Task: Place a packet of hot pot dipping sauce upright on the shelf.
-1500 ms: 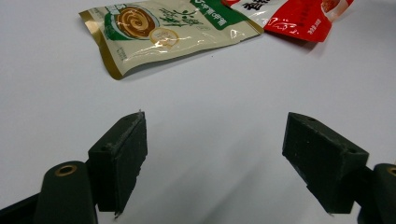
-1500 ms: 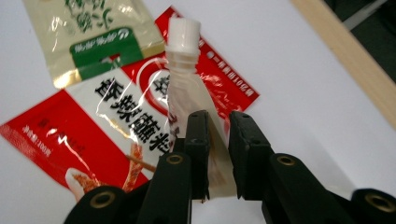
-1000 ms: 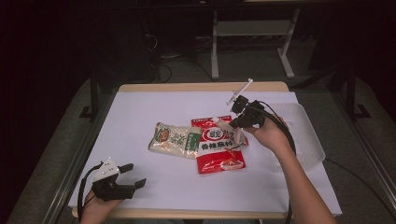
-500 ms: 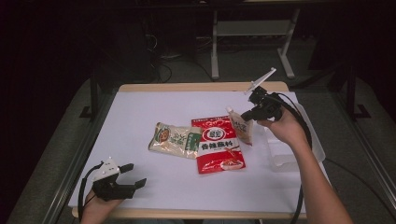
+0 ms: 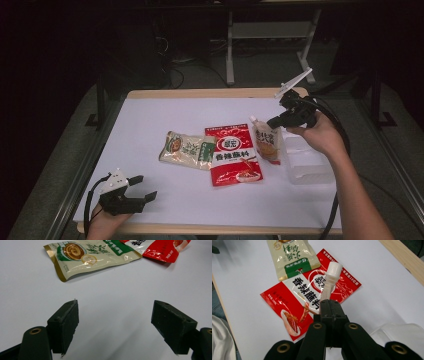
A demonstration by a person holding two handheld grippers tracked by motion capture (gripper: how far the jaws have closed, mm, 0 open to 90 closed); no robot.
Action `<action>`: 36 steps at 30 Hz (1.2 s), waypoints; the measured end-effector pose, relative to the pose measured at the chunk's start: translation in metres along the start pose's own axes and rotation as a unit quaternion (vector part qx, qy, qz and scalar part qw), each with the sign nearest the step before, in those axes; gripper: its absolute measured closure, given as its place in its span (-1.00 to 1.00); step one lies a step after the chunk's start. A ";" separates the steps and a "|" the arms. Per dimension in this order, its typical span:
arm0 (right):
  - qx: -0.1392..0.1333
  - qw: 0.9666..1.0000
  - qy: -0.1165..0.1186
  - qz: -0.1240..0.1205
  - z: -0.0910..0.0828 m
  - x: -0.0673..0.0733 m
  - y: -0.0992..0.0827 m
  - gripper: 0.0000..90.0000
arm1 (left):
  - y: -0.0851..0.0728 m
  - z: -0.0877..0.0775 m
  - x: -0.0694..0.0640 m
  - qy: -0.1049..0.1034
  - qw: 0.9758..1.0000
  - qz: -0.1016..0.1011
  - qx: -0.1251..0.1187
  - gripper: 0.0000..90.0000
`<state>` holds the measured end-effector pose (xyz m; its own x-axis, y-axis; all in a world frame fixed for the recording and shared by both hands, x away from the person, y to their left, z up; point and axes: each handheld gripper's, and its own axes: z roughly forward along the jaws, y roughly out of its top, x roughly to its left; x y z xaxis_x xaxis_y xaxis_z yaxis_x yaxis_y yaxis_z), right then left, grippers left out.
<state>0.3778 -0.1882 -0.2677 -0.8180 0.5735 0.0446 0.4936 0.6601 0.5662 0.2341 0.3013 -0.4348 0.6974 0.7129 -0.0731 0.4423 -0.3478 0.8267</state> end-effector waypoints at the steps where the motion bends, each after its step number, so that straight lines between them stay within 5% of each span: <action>1: 0.003 1.000 0.002 -0.003 0.000 0.000 0.000 1.00 | 0.000 0.000 0.000 0.000 1.000 0.002 0.000 -0.51; 16: -0.010 1.000 0.014 -0.017 -0.019 0.006 -0.001 1.00 | 0.000 0.000 0.000 0.002 1.000 -0.004 -0.002 -0.51; 26: -0.033 0.999 0.015 -0.013 -0.057 0.007 -0.010 1.00 | 0.000 -0.001 0.001 0.004 1.000 -0.005 0.001 -0.51; 36: -0.036 0.999 0.003 0.004 -0.092 0.005 -0.041 1.00 | -0.001 0.000 0.000 0.006 1.000 -0.012 0.004 -0.51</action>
<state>0.3265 -0.2567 -0.2149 -0.8162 0.5753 0.0531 0.4769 0.6190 0.6240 0.2339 0.3019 -0.4355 0.6800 0.7282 -0.0853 0.4627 -0.3360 0.8204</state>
